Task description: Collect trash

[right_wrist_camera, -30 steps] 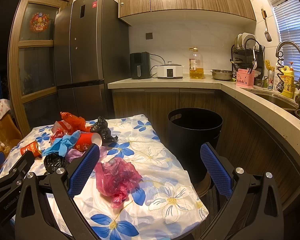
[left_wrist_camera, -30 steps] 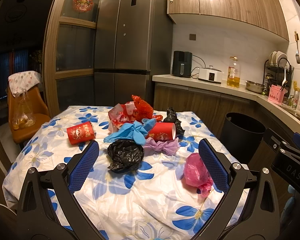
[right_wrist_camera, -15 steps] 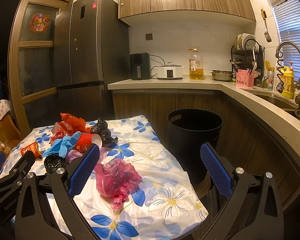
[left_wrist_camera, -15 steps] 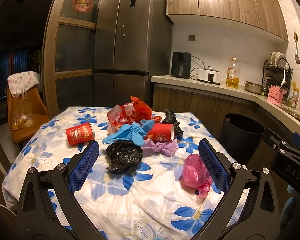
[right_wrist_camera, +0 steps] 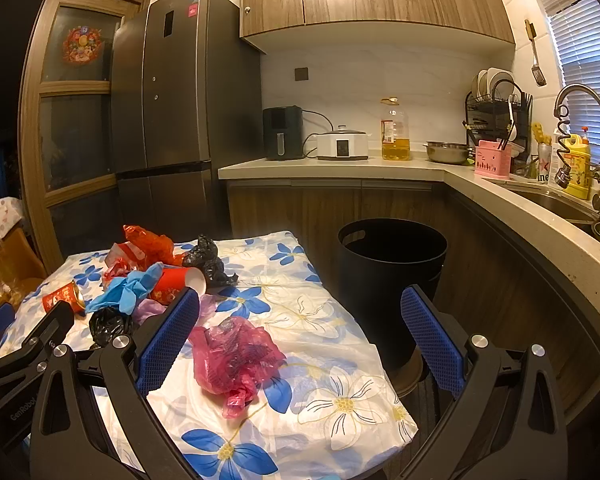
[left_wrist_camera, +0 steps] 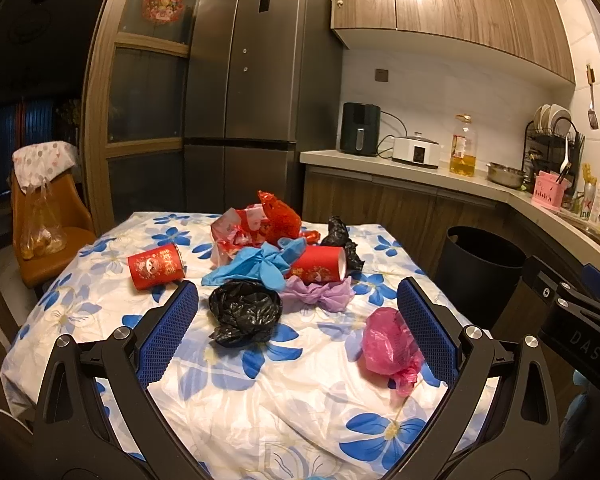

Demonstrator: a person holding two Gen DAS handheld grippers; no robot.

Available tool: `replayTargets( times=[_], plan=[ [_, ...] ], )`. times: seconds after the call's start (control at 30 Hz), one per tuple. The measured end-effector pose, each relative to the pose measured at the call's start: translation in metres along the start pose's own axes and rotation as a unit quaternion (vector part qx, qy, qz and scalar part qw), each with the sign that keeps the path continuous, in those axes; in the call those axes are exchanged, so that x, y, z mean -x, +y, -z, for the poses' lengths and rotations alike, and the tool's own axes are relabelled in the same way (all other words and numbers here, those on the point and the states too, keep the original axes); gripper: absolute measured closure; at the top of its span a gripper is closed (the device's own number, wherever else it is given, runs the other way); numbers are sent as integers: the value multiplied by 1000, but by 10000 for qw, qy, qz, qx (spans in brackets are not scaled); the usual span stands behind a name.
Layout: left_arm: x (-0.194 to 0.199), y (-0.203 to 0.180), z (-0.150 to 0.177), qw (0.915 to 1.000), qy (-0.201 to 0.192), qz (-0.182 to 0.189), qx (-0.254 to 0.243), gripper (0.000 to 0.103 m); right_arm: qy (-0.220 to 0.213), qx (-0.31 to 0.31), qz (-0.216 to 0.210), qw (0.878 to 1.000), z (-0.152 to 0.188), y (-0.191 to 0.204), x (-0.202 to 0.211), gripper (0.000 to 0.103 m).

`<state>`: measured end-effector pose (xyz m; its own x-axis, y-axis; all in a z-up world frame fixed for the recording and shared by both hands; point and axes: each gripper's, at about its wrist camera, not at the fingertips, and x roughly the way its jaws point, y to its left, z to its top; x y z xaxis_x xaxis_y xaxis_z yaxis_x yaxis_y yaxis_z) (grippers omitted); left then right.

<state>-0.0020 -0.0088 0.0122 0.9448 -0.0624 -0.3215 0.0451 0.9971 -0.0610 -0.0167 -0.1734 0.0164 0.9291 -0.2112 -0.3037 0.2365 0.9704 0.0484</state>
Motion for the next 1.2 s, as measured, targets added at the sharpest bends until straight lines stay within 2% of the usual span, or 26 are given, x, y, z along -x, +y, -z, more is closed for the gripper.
replayTargets(
  times=[0.37, 0.67, 0.73, 0.87, 0.93, 1.13, 1.2],
  plan=[
    [-8, 7, 7, 10000, -21, 50, -22, 4, 2, 3, -159, 9999, 11, 2, -13, 5],
    [-28, 29, 24, 9995, 150, -174, 196, 5, 168, -78, -772, 9968, 38, 5, -42, 5],
    [-33, 33, 31, 9993, 122, -274, 201, 5, 221, -39, -844, 9962, 47, 9, -51, 11],
    [-46, 43, 42, 9989, 169, -350, 266, 5, 457, -55, -1017, 9938, 62, 13, -73, 14],
    [-52, 48, 45, 9986, 169, -353, 342, 5, 602, -105, -1100, 9921, 69, 14, -86, 23],
    [-73, 59, 50, 9979, 222, -428, 443, 5, 784, -111, -1282, 9886, 80, 22, -113, 25],
    [-80, 61, 49, 9975, 258, -469, 470, 5, 834, -72, -1307, 9879, 81, 25, -121, 29]
  ],
)
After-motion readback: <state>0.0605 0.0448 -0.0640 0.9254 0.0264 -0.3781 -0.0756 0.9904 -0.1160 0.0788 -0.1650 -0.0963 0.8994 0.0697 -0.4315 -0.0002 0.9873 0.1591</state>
